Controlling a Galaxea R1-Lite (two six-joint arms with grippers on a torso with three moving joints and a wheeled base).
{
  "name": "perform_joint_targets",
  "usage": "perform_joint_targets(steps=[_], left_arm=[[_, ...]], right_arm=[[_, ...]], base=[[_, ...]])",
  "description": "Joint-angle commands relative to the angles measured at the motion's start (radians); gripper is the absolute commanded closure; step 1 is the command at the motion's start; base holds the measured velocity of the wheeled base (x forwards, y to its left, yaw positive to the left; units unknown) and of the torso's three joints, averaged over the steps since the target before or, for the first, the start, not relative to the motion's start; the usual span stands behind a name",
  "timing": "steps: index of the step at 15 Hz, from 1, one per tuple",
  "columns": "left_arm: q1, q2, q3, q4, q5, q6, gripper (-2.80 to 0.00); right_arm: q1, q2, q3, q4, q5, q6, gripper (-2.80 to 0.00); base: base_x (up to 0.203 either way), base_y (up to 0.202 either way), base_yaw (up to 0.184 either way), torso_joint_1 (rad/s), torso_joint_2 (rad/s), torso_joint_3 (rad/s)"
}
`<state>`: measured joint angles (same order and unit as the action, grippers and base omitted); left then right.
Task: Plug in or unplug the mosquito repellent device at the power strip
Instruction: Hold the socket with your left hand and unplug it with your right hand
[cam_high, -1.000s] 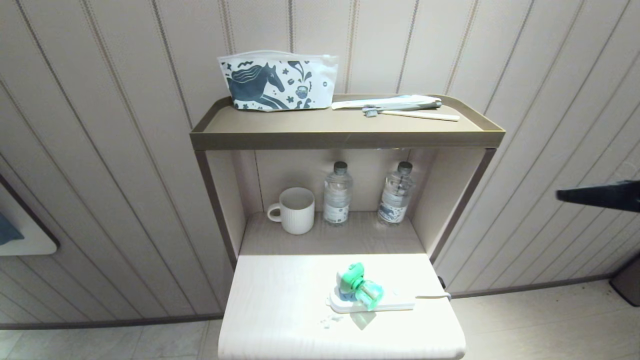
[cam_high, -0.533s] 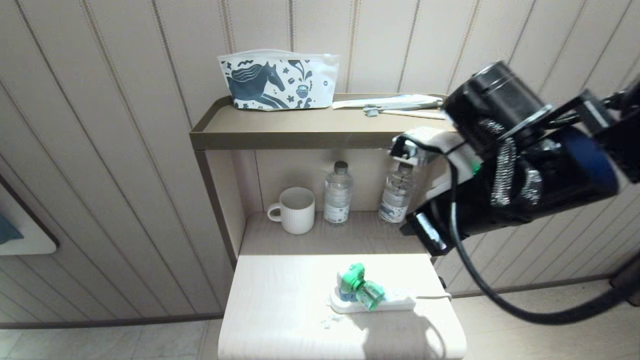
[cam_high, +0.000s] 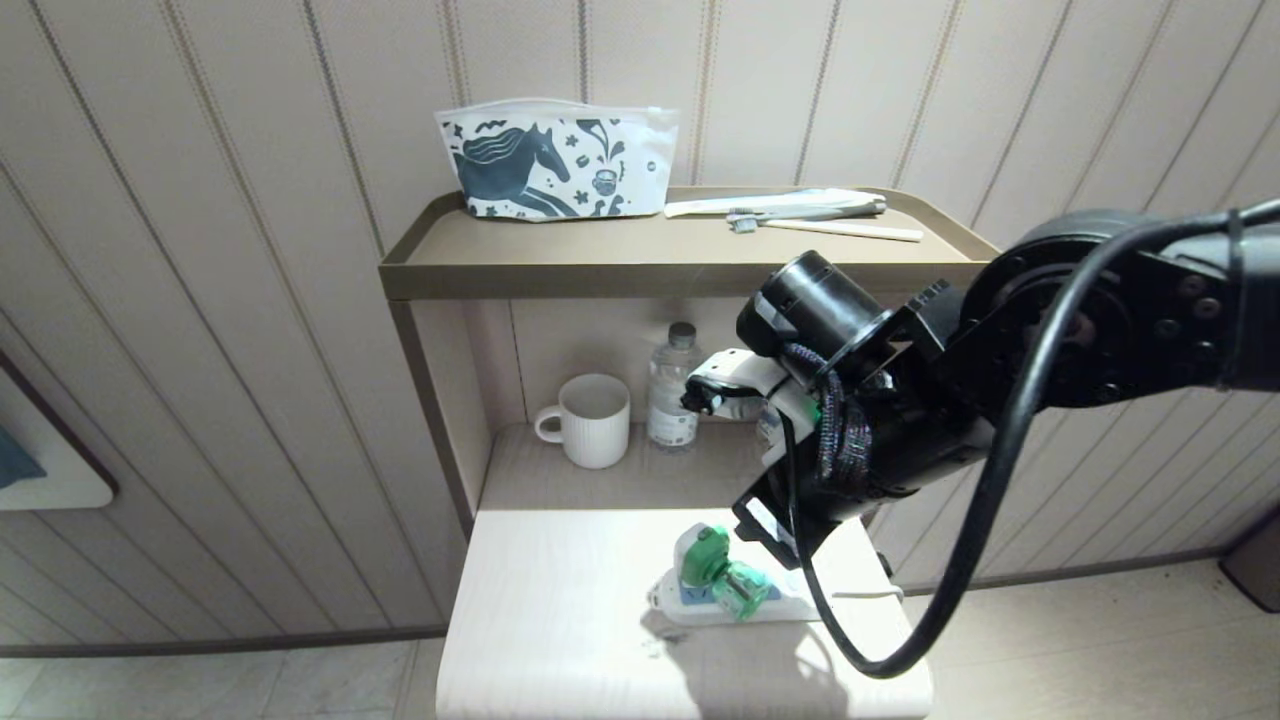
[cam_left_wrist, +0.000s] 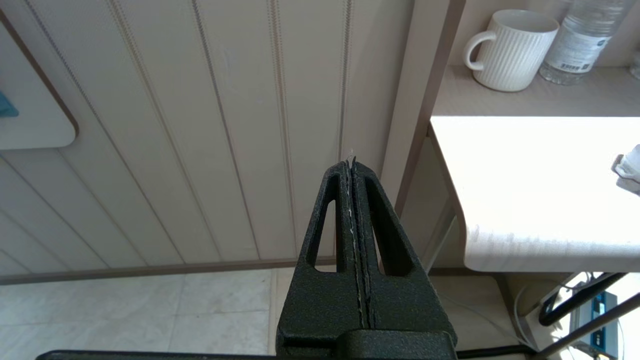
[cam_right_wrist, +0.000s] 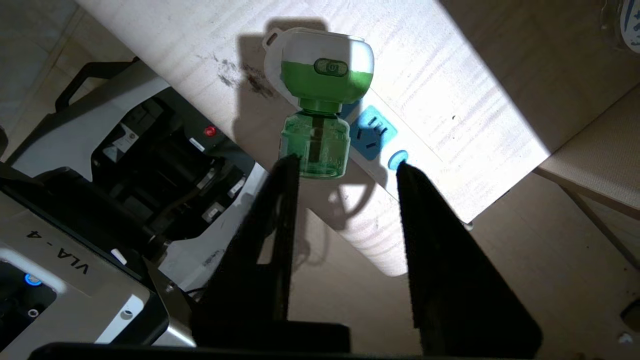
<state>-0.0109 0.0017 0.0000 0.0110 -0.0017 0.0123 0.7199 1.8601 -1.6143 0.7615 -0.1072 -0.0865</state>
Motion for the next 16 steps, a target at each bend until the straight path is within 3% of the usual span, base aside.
perform_joint_targets(steps=[1, 16], left_arm=[[0.000, 0.001, 0.000, 0.000, 0.000, 0.000, 0.00], [0.000, 0.001, -0.002, 0.000, 0.000, 0.001, 0.00]], right_arm=[[0.001, 0.028, -0.013, 0.007, -0.002, -0.019, -2.80], [0.000, 0.342, -0.123, -0.027, -0.009, -0.064, -2.80]], base=[[0.000, 0.000, 0.000, 0.000, 0.00, 0.000], [0.000, 0.000, 0.000, 0.000, 0.00, 0.000]])
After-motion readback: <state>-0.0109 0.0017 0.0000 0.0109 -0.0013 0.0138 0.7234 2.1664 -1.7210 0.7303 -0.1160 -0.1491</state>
